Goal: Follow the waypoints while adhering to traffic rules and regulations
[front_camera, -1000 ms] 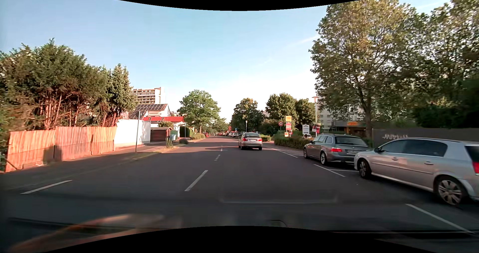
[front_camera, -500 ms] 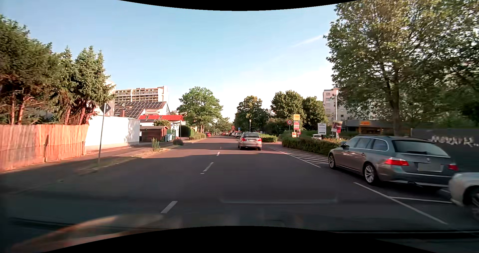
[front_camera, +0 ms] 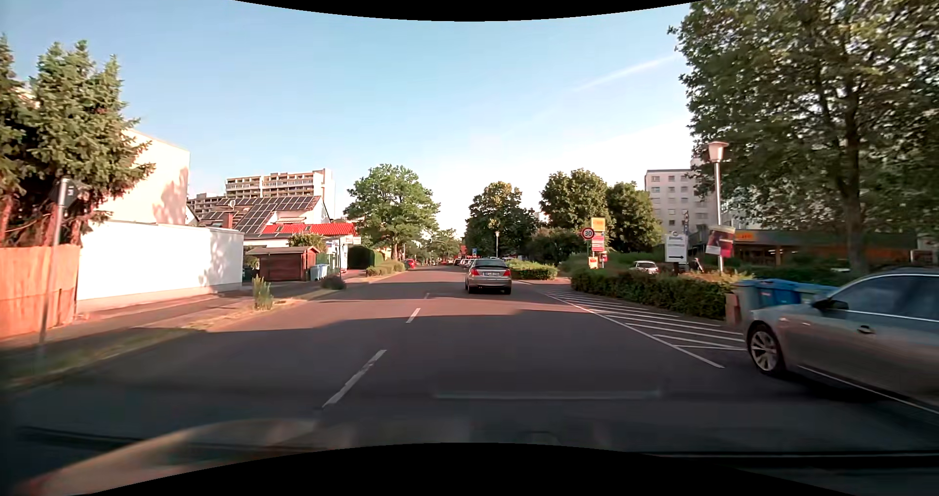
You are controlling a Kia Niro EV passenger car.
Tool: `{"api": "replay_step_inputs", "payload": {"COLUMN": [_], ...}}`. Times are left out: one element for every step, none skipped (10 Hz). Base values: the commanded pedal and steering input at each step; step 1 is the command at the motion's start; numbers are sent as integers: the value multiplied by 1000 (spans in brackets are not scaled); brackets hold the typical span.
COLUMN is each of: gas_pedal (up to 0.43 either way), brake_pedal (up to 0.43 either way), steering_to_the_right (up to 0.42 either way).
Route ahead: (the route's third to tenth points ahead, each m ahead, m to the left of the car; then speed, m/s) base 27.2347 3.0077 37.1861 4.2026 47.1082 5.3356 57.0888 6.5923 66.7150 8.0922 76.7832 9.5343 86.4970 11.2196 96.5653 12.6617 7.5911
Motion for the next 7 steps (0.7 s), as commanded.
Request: {"api": "replay_step_inputs", "payload": {"gas_pedal": [0, 0, 0, 0, 0, 0, 0], "brake_pedal": [0, 0, 0, 0, 0, 0, 0], "steering_to_the_right": [-20, -20, -20, -20, -19, -19, -19]}}
